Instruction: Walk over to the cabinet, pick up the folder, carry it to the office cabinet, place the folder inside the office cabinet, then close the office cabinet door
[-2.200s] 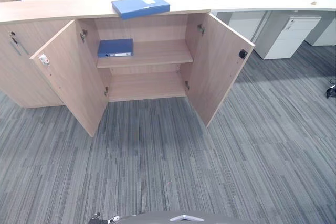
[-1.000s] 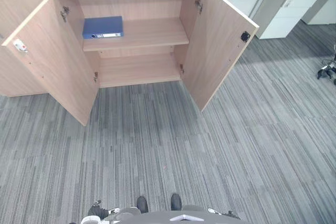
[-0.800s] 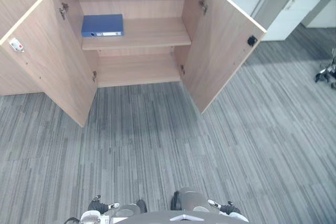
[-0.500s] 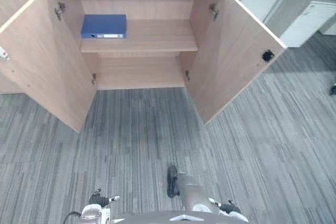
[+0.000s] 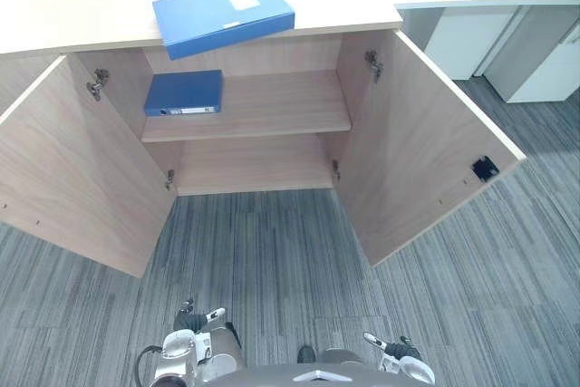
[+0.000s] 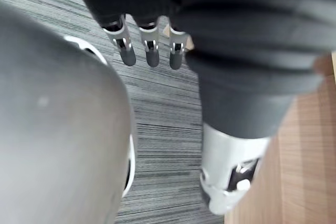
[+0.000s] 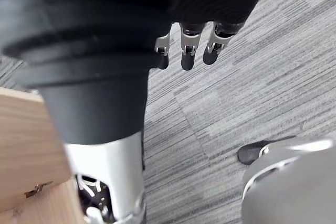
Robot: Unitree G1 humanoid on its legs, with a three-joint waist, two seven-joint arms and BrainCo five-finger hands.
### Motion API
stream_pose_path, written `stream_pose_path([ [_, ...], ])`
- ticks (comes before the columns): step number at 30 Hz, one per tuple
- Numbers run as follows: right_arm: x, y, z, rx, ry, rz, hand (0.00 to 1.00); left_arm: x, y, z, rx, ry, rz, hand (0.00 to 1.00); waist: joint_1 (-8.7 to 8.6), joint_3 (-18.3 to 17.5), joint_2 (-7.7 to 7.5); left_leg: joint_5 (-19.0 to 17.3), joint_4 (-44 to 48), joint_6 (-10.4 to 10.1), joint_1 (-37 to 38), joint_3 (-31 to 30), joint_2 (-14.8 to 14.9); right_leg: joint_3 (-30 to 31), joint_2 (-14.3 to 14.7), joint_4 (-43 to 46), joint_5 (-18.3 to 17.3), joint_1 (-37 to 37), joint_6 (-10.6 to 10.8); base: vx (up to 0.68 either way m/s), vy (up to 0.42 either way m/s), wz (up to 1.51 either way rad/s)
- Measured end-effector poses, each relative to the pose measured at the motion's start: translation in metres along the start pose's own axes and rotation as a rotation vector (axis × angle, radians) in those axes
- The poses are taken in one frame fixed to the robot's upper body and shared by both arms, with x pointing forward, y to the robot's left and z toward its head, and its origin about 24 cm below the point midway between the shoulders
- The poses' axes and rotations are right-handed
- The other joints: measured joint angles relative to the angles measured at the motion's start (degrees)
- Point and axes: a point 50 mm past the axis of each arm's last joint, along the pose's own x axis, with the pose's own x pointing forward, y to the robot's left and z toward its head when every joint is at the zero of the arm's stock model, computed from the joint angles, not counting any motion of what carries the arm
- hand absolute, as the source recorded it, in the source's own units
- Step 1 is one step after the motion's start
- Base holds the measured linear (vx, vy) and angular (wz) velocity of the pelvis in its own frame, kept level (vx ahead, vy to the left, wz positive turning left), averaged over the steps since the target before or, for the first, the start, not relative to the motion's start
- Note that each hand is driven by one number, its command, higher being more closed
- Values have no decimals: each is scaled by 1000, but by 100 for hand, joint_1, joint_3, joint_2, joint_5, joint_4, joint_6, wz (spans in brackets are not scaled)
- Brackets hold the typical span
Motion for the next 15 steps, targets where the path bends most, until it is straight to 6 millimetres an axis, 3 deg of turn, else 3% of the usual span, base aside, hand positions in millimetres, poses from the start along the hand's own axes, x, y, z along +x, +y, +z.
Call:
stream_pose_path([
  [1, 0, 4, 1, 0, -4, 10, 0, 0, 0, 0, 1, -1, 0, 0, 21, -6, 3, 248, -556, 73, -3, 6, -107, 53, -66, -20, -89, 60, 121, 236, 228, -19],
  [2, 0, 5, 2, 4, -8, 12, 0, 0, 0, -1, -2, 3, 0, 0, 48, -21, 5, 624, -699, 183, 18, -6, -185, 134, -134, 40, -247, 77, 244, 247, 255, -21],
  [3, -1, 6, 1, 7, -7, 16, 0, -1, -1, -2, -6, 6, -1, 0, 51, -45, -32, 763, -665, 209, 22, 13, -240, 181, -199, 112, -336, 69, 313, 379, 372, -24],
  [5, -4, 14, -6, 20, 11, 32, 0, 1, 8, 0, 0, 0, 20, 0, 91, -193, -276, 520, -389, 316, 90, 308, -469, 398, -580, 598, -603, -35, 504, 462, 377, -27],
  [8, -6, 20, -7, 28, 10, 47, 0, 1, 13, -1, 14, 7, 29, 0, 117, -229, -435, 171, -425, 390, 443, 508, -658, 630, -803, 1896, -573, -502, 539, 332, 278, -31],
  [10, -6, 22, -4, 31, -2, 54, 0, 1, 16, -4, 29, 25, 34, 0, 49, -189, -468, -63, -552, 461, 936, 608, -786, 787, -982, 3862, -224, -1292, 699, 329, 168, -10],
  [12, -6, 24, -2, 25, -13, 59, 0, 1, 17, -6, 22, 34, 37, 0, 12, -195, -500, -110, -802, 447, 1351, 607, -828, 673, -973, 4674, -297, -1718, 629, 380, 44, 11],
  [15, -6, 24, 3, 9, -39, 62, 0, 1, 14, -5, 9, 33, 31, 0, -81, -188, -480, -86, -1275, 376, 1847, 555, -844, 349, -870, 4719, -583, -2379, 518, 366, -38, 15],
])
